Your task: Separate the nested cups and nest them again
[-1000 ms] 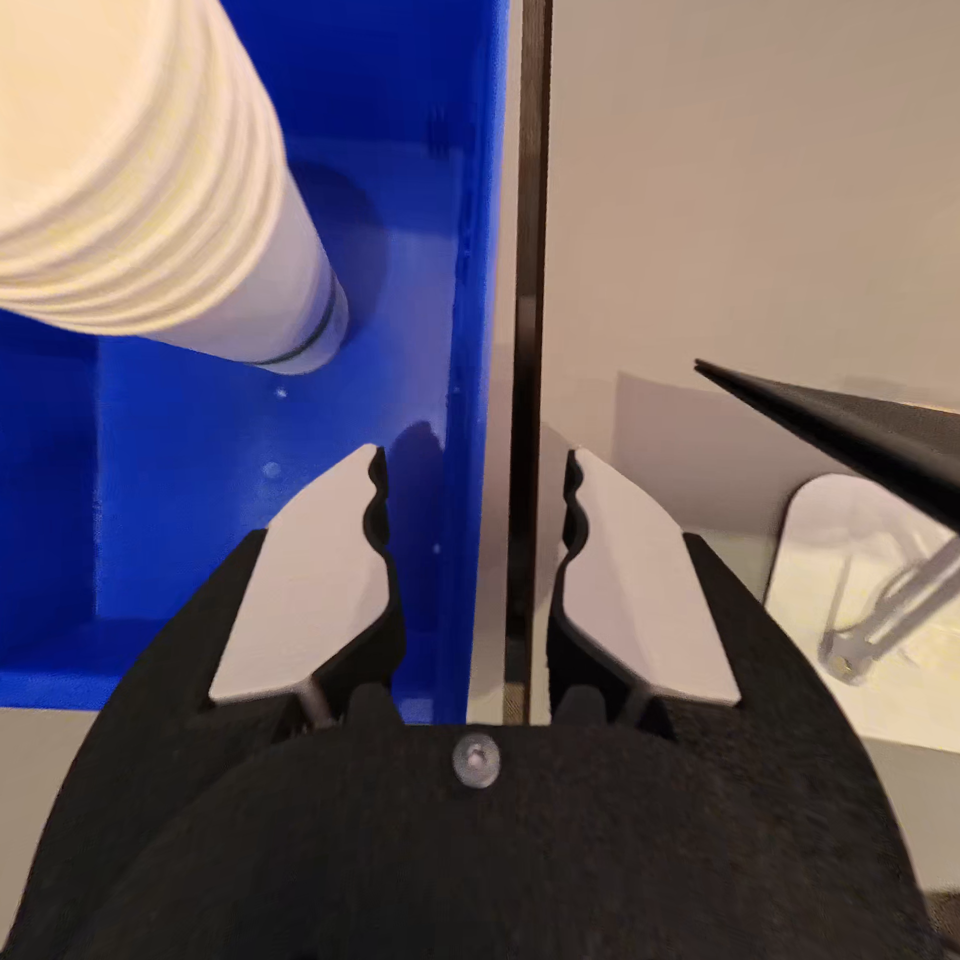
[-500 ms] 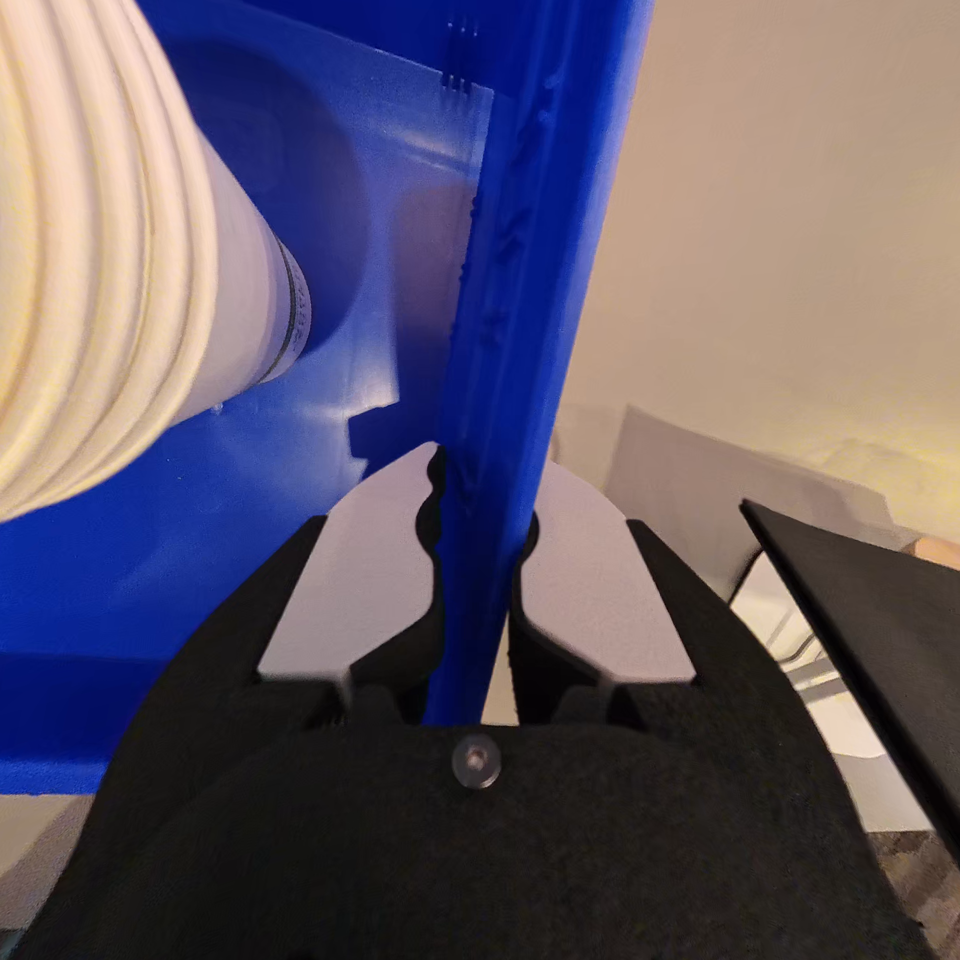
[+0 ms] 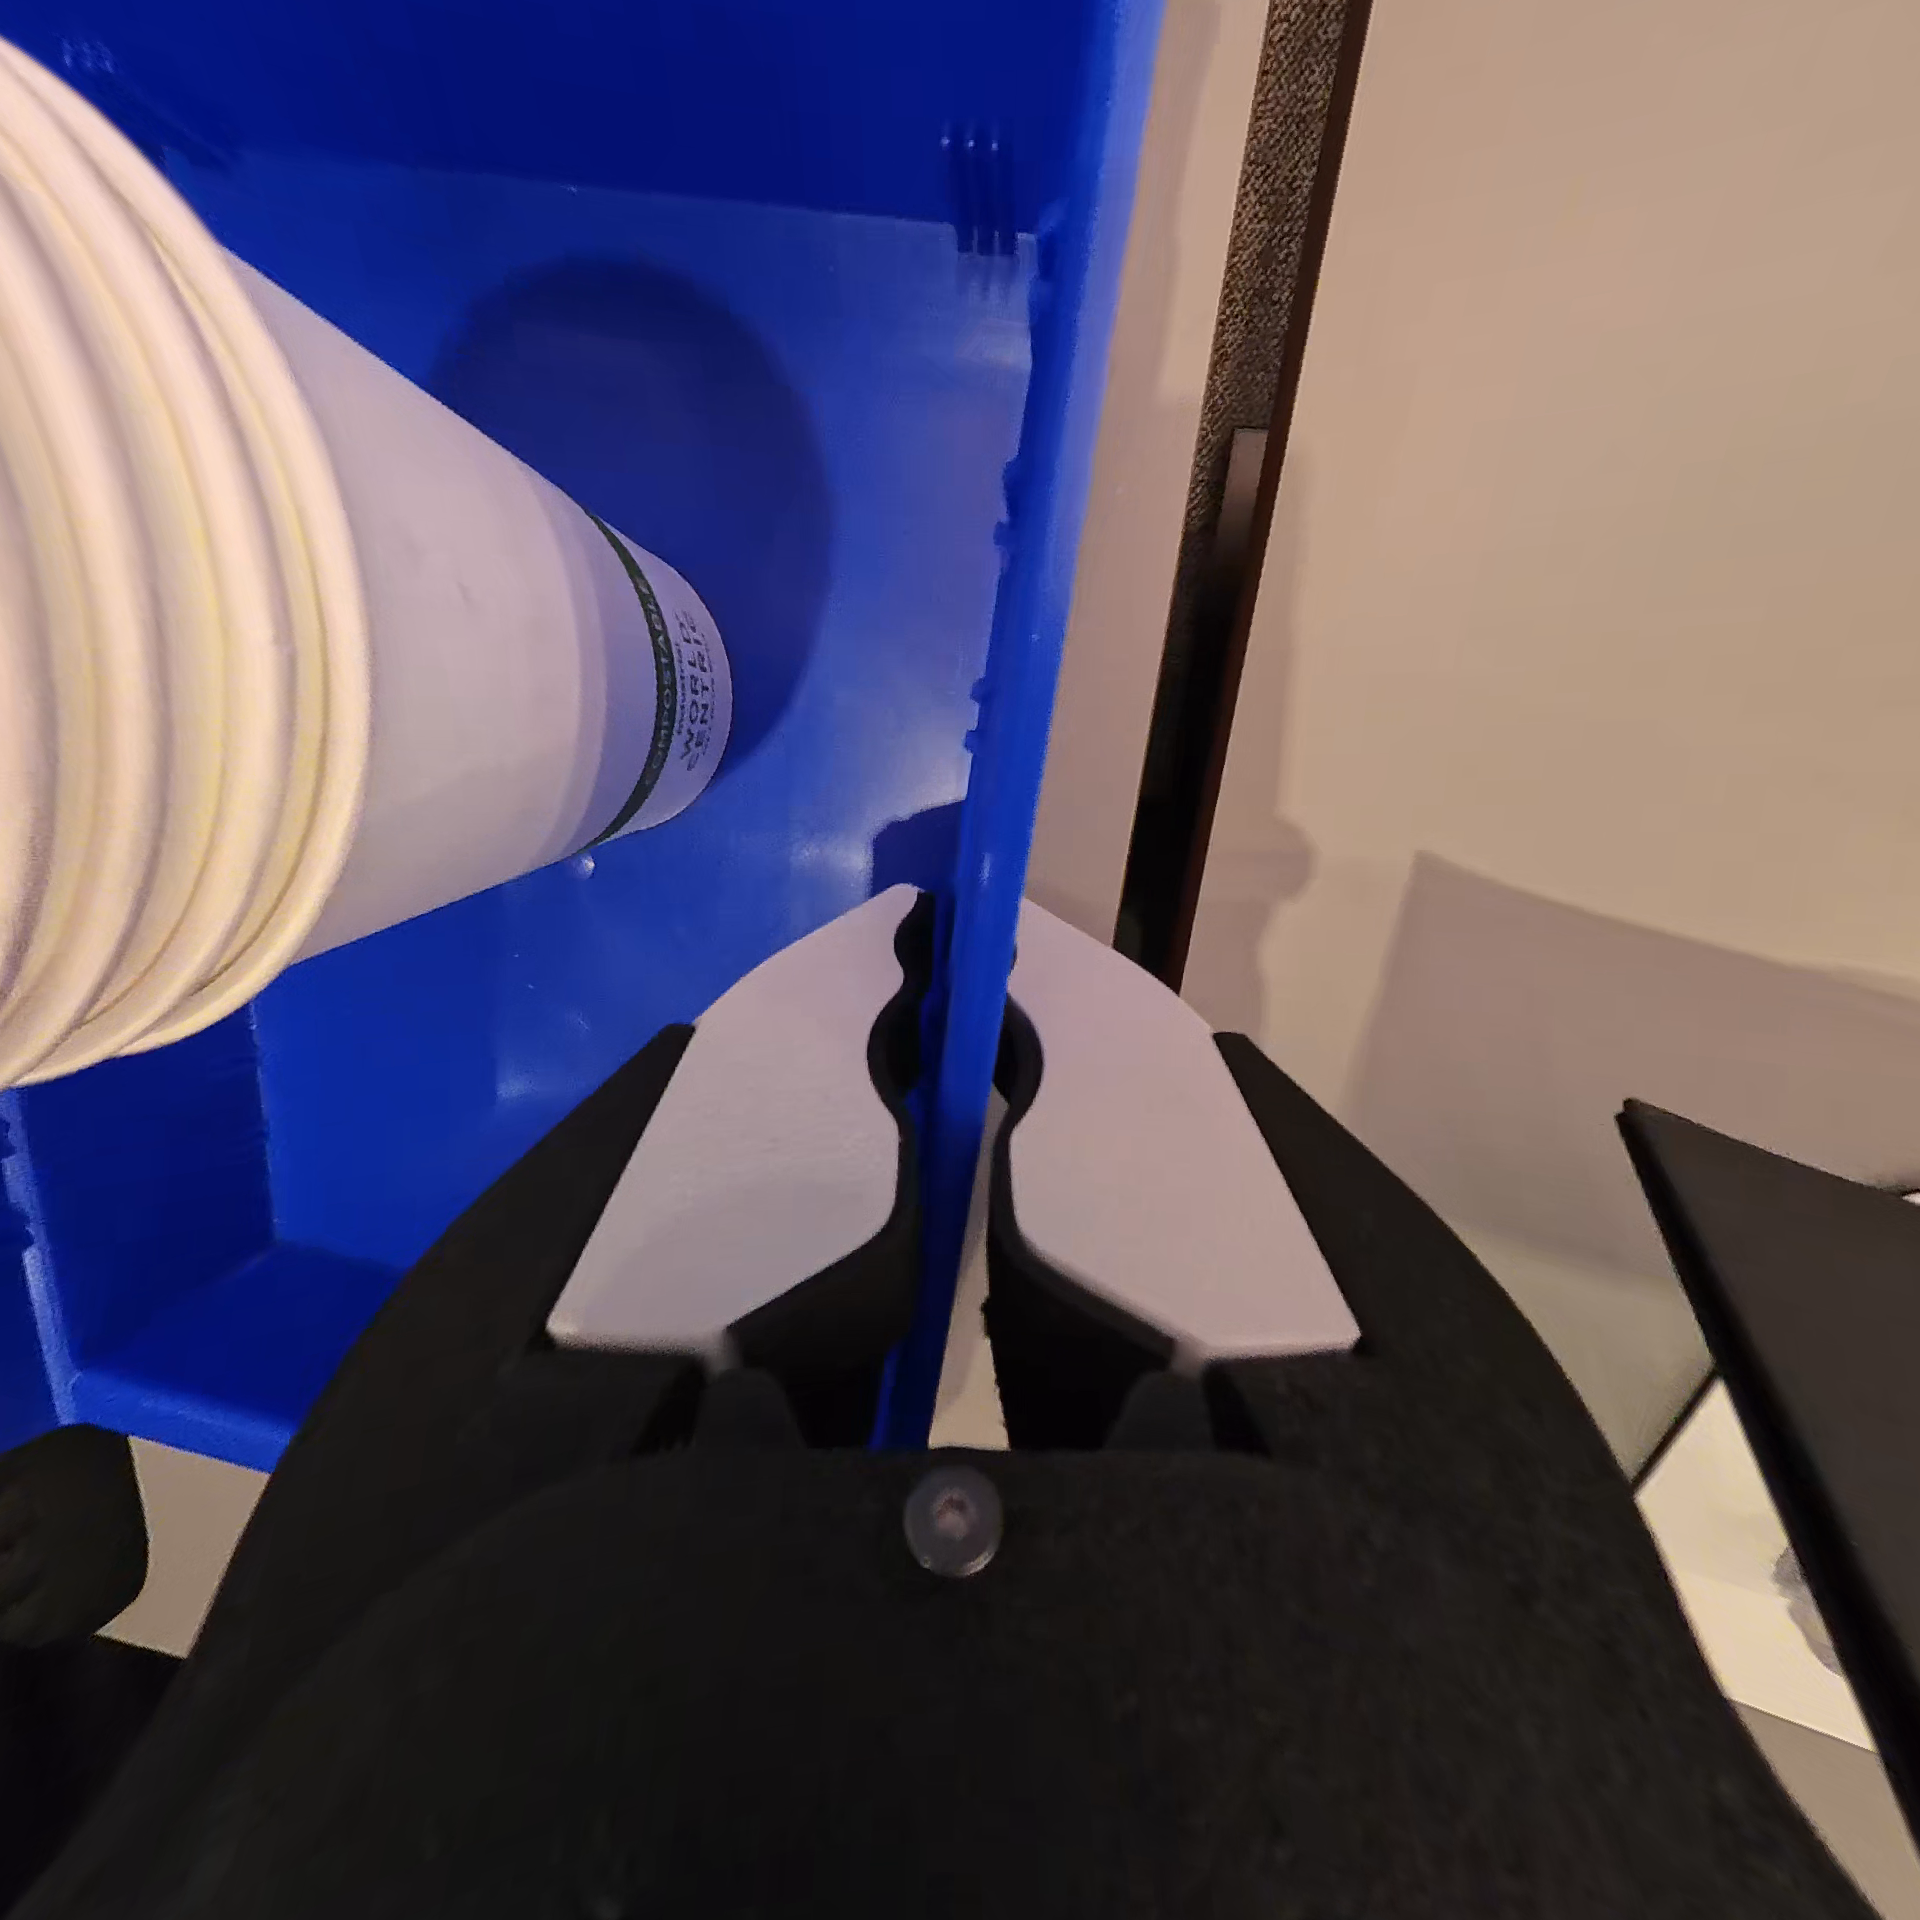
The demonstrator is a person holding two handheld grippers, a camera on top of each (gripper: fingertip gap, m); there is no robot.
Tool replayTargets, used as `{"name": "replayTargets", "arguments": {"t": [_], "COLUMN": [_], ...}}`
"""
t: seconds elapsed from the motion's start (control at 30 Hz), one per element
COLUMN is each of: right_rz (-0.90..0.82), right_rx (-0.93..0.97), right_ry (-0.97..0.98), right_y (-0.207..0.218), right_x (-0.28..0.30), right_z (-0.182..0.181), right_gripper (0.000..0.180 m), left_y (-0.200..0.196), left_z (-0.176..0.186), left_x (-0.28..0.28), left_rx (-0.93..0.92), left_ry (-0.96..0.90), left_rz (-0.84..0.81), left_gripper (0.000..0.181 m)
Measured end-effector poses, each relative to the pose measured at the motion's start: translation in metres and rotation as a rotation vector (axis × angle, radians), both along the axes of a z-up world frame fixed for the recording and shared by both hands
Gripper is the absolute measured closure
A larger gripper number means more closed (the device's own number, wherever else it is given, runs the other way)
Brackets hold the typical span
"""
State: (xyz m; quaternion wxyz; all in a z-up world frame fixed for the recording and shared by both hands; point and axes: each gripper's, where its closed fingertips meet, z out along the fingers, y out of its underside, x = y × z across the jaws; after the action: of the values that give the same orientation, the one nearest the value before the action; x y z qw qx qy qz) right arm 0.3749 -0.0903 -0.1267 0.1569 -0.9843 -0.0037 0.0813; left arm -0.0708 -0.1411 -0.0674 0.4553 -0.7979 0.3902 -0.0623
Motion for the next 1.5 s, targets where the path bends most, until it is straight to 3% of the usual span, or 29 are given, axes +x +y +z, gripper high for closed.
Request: {"name": "replayTargets", "arguments": {"t": [0.23,0.67,1.0,1.27,1.5], "right_rz": [-0.042,-0.198,-0.17,-0.041,0.173], "right_rx": [-0.038,-0.047,-0.036,-0.014,0.038], "right_ry": [0.011,-0.011,0.028,0.047,0.096], "right_y": [-0.002,-0.019,-0.037,-0.013,0.051], "right_x": [0.0,0.003,-0.029,-0.126,-0.287], "right_z": [0.0,0.019,0.075,0.153,0.205], "right_gripper": [0.173,0.173,0.173,0.173,0.173], "left_y": [-0.025,-0.052,-0.055,-0.062,-0.072], "left_z": [0.034,0.052,0.049,0.037,0.029], "left_x": [-0.047,-0.173,-0.247,-0.304,-0.354], "left_rx": [0.075,0.036,0.019,-0.01,-0.019], "left_ry": [-0.03,-0.07,-0.119,-0.174,-0.211], "left_rz": [-0.014,0.126,0.254,0.34,0.408], "left_gripper": [0.127,0.129,0.131,0.132,0.132]}}
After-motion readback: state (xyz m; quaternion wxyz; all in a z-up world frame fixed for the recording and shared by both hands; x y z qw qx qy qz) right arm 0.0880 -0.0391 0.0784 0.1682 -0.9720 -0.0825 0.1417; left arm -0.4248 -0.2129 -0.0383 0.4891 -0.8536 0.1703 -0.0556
